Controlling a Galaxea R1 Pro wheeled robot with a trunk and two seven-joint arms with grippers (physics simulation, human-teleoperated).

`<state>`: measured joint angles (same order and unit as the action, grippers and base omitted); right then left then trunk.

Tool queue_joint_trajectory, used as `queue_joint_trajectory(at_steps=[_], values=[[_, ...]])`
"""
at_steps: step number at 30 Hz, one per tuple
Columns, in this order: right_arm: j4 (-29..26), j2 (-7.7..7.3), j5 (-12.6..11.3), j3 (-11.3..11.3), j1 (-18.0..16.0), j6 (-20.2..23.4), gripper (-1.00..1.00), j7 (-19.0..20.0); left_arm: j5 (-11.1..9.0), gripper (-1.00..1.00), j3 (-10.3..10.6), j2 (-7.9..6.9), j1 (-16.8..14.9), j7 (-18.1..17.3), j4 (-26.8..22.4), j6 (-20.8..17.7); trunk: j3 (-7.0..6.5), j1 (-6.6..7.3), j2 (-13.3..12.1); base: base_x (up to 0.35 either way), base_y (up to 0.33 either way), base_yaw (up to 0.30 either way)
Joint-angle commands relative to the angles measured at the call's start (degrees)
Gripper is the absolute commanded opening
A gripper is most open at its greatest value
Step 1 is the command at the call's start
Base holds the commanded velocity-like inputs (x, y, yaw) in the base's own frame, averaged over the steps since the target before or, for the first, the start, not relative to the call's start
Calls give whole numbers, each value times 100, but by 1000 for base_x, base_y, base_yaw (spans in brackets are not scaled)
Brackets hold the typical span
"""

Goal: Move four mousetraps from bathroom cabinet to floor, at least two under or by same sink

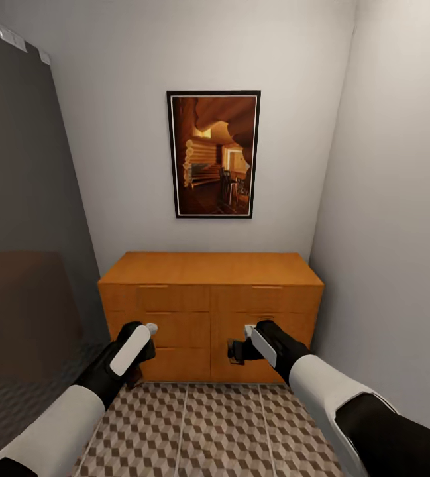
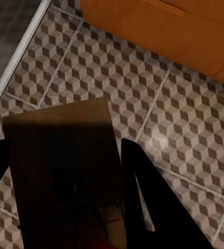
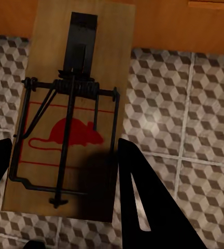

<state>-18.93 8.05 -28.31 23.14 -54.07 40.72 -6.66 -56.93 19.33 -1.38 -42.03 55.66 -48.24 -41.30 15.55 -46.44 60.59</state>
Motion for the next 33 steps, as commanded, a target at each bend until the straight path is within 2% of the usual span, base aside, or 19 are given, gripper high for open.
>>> queue_joint_trajectory(at_steps=[1, 5, 10, 13, 19, 23, 26, 27, 33], values=[[-17, -17, -80, 38, 88, -103, -100, -49, 106, -100, 27, 0, 103, -48, -8, 35, -11, 22, -36, 0, 0, 0], [-27, -55, -80, 40, 326, -393, -100, -42, 364, -100, 34, 4, 331, -259, -4, 313, -83, 110, -196, 0, 0, 0], [-30, -75, -76, 49, 553, -623, -100, -41, 565, -100, 93, 11, 551, -392, -2, 534, -172, 220, -397, 0, 0, 0], [-31, -79, -73, 58, 676, -692, -100, -43, 635, -100, 141, 13, 666, -443, -2, 620, -226, 286, -517, 0, 0, 0], [-36, -82, -70, 96, 840, -757, -100, -46, 701, -100, 208, -2, 894, -579, 76, 1054, -334, 417, -758, 0, 0, 0], [-50, -80, -70, 253, 1012, -874, -100, -58, 755, -100, 264, -14, 1009, -809, 402, 1426, -406, 505, -918, 0, 0, 0], [-32, -78, -79, 382, 1094, -1169, -100, -53, 826, -100, 317, -9, 1037, -1096, 699, 1693, -460, 571, -1039, 0, 0, 0], [-19, -72, -83, 438, 1162, -1380, -100, -54, 897, -100, 359, 0, 1047, -1290, 893, 1850, -478, 593, -1079, 0, 0, 0], [-37, -62, -83, 527, 1361, -1714, -100, -81, 1097, -100, 436, 13, 1063, -1572, 1263, 2194, -585, 725, -1319, 0, 0, 0]])
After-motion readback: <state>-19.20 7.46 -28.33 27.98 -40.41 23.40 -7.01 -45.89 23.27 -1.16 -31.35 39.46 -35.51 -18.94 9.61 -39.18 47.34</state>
